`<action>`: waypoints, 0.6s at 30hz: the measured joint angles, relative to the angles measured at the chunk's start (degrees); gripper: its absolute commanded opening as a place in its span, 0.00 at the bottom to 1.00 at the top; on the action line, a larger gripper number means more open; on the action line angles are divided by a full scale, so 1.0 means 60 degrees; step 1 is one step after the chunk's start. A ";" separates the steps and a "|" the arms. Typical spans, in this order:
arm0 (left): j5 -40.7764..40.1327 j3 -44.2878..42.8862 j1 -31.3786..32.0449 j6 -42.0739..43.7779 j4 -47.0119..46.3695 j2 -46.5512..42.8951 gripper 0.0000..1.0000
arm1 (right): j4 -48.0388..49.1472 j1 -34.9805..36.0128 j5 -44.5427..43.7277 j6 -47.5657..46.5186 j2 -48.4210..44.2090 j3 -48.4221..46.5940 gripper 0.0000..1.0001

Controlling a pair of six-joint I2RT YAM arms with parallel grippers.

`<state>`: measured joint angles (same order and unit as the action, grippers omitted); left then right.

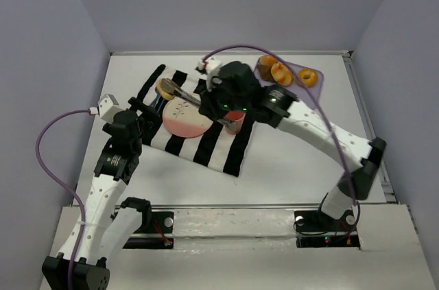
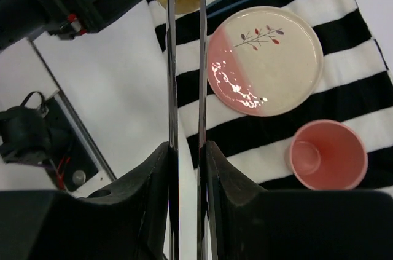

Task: Place the bread

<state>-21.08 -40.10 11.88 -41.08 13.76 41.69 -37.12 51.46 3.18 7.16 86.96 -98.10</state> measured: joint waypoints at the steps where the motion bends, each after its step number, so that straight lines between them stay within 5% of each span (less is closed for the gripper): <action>1: -0.0029 0.0000 0.0000 -0.0029 0.0033 -0.0011 0.99 | 0.0080 0.0364 -0.0393 -0.0007 0.0831 -0.0470 0.25; 9: -0.0197 0.0000 0.0000 -0.0266 0.0193 -0.0215 0.99 | -0.0761 0.1395 -0.3056 0.0069 0.6415 -0.4309 0.28; 18: -0.0244 0.0000 0.0000 -0.0339 0.0262 -0.0291 0.99 | -0.1435 0.1337 -0.3796 0.0543 0.7530 -0.4521 0.38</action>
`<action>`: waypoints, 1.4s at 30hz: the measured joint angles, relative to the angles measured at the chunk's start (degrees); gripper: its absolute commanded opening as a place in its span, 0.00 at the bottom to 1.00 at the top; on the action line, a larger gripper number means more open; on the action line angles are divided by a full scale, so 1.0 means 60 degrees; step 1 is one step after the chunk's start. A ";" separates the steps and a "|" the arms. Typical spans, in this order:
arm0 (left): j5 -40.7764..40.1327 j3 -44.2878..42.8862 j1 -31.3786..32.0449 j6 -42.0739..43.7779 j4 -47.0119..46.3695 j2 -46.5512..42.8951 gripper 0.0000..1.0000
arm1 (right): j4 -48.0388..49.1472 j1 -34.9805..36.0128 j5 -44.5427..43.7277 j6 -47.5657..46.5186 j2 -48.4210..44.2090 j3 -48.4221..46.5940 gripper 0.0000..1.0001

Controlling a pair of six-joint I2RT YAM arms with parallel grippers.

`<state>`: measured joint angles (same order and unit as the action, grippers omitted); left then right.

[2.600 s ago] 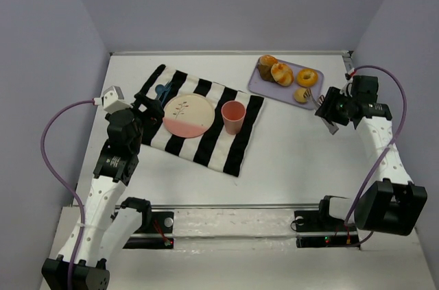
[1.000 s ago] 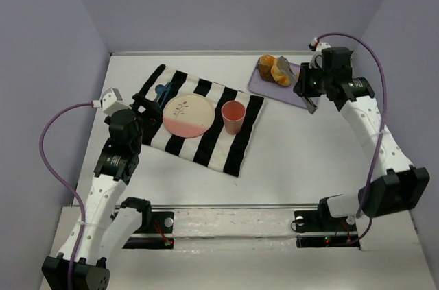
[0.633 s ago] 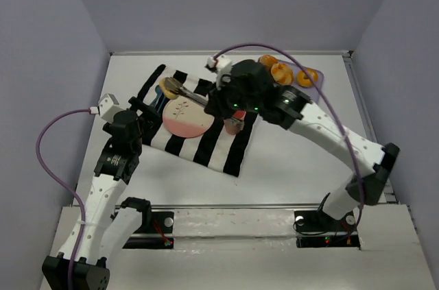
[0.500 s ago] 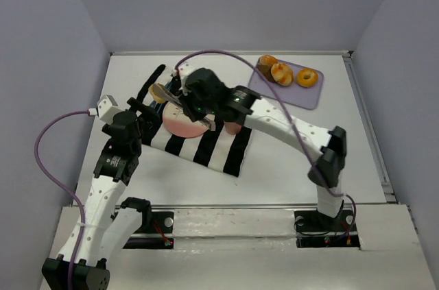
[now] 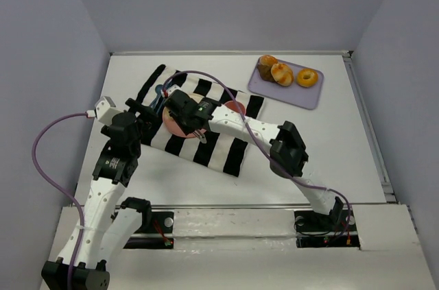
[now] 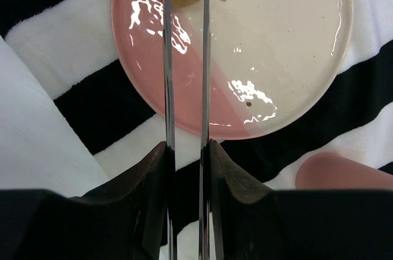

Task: Place the bread

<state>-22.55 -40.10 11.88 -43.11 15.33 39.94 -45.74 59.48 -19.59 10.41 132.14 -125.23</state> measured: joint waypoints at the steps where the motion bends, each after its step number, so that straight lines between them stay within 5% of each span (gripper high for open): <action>1: 0.0000 0.0000 0.0000 -0.0004 0.0000 -0.0011 0.99 | -0.0004 0.0000 -0.0015 0.0069 -0.0004 0.0000 0.40; 5: 0.0000 0.0000 0.0000 -0.0011 0.0000 -0.0018 0.99 | -0.0018 0.0000 -0.0022 0.0404 -0.0015 0.0102 0.65; 7: 0.0000 0.0000 0.0000 -0.0015 0.0000 -0.0018 0.99 | -0.0018 0.0000 -0.0022 0.0503 -0.0033 0.0178 0.69; 19: 0.0004 0.0000 0.0000 -0.0015 -0.0004 -0.0080 0.99 | -0.0022 0.0000 -0.0073 0.0557 -0.0863 0.0266 0.70; 32: 0.0000 0.0000 0.0000 -0.0025 -0.0004 -0.0157 0.99 | 0.0368 -0.0182 -0.0969 0.0521 -0.3923 0.1435 0.66; 37: -0.0011 0.0000 0.0000 -0.0051 -0.0004 -0.0259 0.99 | 0.0601 -0.1909 -0.1275 0.1173 -0.6339 0.3799 0.66; 42: -0.0051 0.0000 0.0000 -0.0051 -0.0004 -0.0255 0.99 | 0.0903 -0.5643 -0.1293 0.1891 -0.8972 0.6885 0.66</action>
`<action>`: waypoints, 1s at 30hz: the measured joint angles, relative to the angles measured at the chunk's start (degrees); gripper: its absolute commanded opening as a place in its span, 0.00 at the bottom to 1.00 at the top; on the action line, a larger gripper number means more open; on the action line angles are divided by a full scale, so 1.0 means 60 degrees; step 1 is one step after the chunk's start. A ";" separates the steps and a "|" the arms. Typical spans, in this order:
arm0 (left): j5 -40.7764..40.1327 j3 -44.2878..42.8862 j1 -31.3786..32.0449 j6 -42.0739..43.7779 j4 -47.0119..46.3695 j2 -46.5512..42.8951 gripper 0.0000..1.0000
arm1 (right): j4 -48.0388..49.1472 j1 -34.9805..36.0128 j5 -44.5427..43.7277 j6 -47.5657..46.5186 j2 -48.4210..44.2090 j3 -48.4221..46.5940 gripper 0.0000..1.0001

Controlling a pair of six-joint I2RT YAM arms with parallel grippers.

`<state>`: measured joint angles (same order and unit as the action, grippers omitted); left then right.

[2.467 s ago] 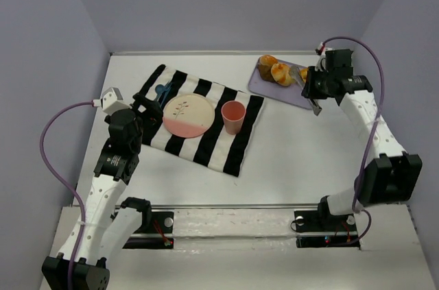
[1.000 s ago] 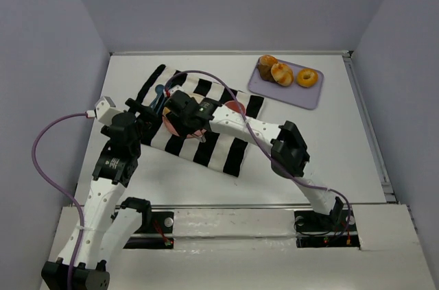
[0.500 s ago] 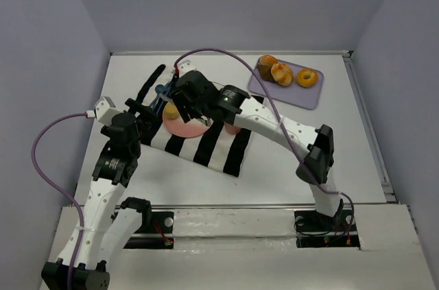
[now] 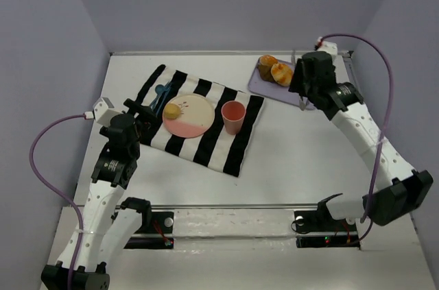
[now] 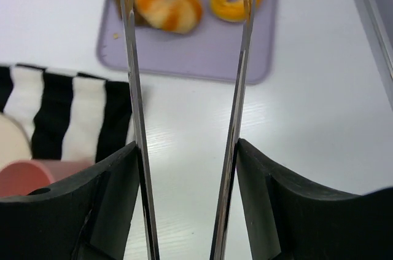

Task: Place the bread

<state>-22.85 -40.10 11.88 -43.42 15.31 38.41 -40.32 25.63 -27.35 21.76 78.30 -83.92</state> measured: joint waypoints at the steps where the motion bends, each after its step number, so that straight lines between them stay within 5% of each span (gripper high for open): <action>1: -0.0007 0.0000 0.0000 0.0000 0.0004 0.0000 0.99 | -0.0007 -0.0517 0.0062 0.0095 -0.0302 0.0346 0.66; 6: -0.0033 0.0000 0.0000 0.0000 0.0004 0.0004 0.99 | 0.0044 -0.2543 0.0903 0.0302 -0.0801 0.1166 0.62; 11: -0.0076 0.0000 0.0000 0.0000 0.0004 0.0007 0.99 | 0.0499 -0.3603 0.1985 0.0335 0.0790 0.1031 0.59; 17: -0.0200 0.0000 0.0000 0.0004 0.0004 0.0022 0.99 | 0.0747 -0.4164 0.2878 0.0357 0.3042 0.0302 0.56; 30: -0.0273 0.0000 0.0000 0.0004 0.0000 0.0164 0.99 | 0.1410 -0.4528 0.3606 0.0929 0.4237 -0.0237 0.52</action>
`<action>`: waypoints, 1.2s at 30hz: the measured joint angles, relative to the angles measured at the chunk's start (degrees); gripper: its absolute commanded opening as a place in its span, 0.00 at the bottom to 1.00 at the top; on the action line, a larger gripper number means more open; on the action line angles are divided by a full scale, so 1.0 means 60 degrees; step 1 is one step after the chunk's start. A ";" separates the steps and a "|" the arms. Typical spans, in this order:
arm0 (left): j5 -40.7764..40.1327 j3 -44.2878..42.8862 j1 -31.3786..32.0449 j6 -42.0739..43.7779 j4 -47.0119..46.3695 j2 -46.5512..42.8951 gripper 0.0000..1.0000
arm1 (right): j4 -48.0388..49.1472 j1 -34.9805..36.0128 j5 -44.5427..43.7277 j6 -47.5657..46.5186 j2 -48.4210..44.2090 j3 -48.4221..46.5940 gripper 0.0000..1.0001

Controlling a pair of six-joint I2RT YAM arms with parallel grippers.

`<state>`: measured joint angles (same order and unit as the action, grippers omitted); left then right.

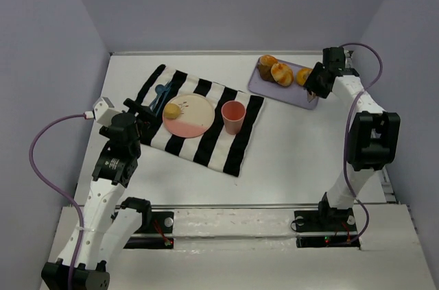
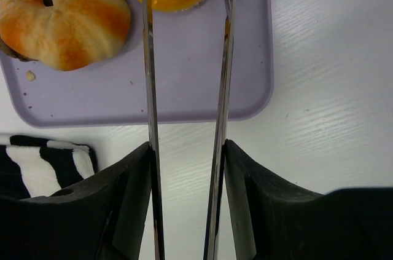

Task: Place the bread

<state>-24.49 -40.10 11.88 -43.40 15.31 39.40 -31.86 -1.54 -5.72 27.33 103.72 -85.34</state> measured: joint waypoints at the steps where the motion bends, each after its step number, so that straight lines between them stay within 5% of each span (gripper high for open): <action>1: 0.0000 0.0000 0.0000 0.0000 0.0000 0.0000 0.99 | 0.0022 0.0000 0.0000 0.0076 0.0047 0.0000 0.52; 8: -0.0004 0.0000 0.0000 0.0004 0.0000 0.0000 0.99 | 0.0178 -0.0047 0.0055 0.0645 0.0313 0.0000 0.45; 16: -0.0004 0.0000 0.0000 0.0004 0.0000 -0.0004 0.99 | 0.0255 -0.0175 0.0036 0.0951 0.0397 0.0000 0.12; 22: 0.0004 0.0000 0.0000 0.0000 0.0000 -0.0029 0.99 | 0.0200 -0.0200 -0.0098 0.0860 -0.0310 0.0335 0.11; 28: 0.0095 0.0000 0.0000 0.0000 0.0000 -0.0062 0.99 | 0.0259 -0.0098 0.0783 0.0018 -0.3053 0.0699 0.12; 32: 0.0226 0.0000 0.0000 0.0000 -0.0004 -0.0124 0.99 | 0.0634 0.1825 0.0885 -0.0954 -0.4699 0.0528 0.13; 36: 0.0357 -0.0004 0.0000 -0.0018 0.0000 -0.0186 0.99 | 0.0889 0.4568 0.0918 -0.1767 -0.4623 0.0171 0.13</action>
<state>-22.35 -40.12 11.88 -43.51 15.31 38.28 -26.52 25.87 -0.21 16.73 75.99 -84.31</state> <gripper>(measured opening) 0.990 0.359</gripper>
